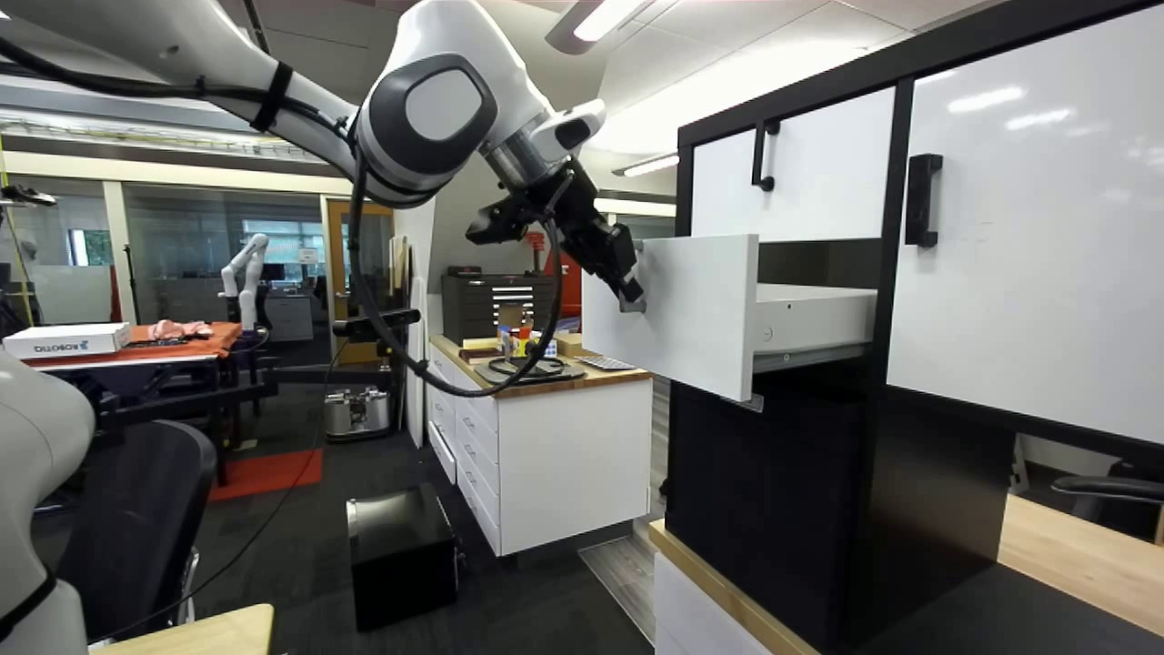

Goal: Open the bottom drawer of the kitchen cabinet

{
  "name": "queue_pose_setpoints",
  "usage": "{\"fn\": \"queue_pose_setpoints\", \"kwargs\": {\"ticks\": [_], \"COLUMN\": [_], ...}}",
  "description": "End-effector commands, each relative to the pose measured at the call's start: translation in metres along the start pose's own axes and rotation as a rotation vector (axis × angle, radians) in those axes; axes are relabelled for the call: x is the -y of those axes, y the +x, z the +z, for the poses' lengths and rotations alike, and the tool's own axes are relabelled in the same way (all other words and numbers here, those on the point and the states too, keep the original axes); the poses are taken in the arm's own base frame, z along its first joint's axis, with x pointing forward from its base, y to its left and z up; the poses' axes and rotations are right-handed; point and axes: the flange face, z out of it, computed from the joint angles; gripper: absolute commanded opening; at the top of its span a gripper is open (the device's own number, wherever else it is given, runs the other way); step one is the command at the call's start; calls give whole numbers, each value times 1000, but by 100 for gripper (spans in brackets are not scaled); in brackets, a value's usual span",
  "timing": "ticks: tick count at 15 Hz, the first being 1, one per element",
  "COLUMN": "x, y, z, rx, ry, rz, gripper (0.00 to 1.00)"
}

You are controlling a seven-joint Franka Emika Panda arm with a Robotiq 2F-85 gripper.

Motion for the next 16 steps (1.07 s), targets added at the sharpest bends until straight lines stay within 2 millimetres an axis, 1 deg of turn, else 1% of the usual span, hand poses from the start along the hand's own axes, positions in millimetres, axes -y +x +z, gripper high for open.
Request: {"fn": "queue_pose_setpoints", "kwargs": {"ticks": [1, 3, 4, 6, 8, 10, 13, 16], "x": [-9, -10, -8, -7, -5, -2, 1, 4], "y": [-48, -59, -62, -62, -61, -61, -61, -61], "z": [16, 24, 24, 21, 13, 2, -13, -22], "rx": [96, 137, 160, 213, 274, 350, 454, 514], "ry": [-19, -19, -14, -16, -22, -14, -20, -27], "rz": [20, 19, 10, -6, -22, -38, -42, -41], "gripper": [54, 66, 72, 85, 98, 100, 100, 100]}}
